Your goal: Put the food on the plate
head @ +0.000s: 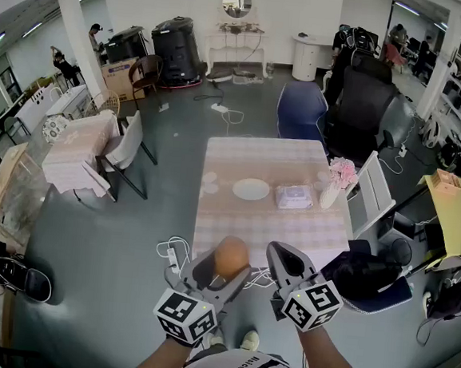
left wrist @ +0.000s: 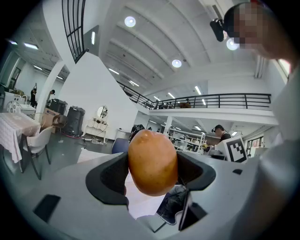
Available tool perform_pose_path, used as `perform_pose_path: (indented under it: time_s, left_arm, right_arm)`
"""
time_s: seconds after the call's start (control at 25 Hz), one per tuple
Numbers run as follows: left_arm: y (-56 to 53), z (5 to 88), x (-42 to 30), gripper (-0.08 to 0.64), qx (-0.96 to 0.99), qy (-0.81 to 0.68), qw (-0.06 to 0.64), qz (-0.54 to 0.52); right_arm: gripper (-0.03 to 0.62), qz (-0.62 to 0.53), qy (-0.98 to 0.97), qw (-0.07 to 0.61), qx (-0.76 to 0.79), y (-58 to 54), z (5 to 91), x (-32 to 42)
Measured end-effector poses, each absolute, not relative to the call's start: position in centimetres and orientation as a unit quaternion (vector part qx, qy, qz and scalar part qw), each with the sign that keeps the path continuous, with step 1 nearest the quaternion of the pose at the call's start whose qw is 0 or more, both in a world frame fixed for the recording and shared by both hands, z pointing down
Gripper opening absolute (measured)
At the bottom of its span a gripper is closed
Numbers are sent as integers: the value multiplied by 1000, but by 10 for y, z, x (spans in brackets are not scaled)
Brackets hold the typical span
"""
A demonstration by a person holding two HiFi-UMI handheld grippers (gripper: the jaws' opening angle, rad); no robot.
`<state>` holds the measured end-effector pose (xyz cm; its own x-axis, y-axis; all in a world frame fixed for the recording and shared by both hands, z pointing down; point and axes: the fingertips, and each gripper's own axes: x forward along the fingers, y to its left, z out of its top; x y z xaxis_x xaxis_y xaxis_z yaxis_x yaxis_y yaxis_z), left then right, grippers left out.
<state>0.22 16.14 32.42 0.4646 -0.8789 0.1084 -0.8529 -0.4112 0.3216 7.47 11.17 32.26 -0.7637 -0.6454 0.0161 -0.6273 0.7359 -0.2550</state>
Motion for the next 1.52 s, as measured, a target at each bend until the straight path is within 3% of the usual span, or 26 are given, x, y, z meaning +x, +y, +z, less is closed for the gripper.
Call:
perform_pose_path:
  time_s: [0.96,1.52]
  left_arm:
    - [153,313,7,325,821,-551,148,-33]
    - [126,327,17,325,822,-549,147,-22]
  right_arm:
    - [17,-148,925,84,-340,105,312,127]
    - [17,-155,926,82,-335,81,322,121]
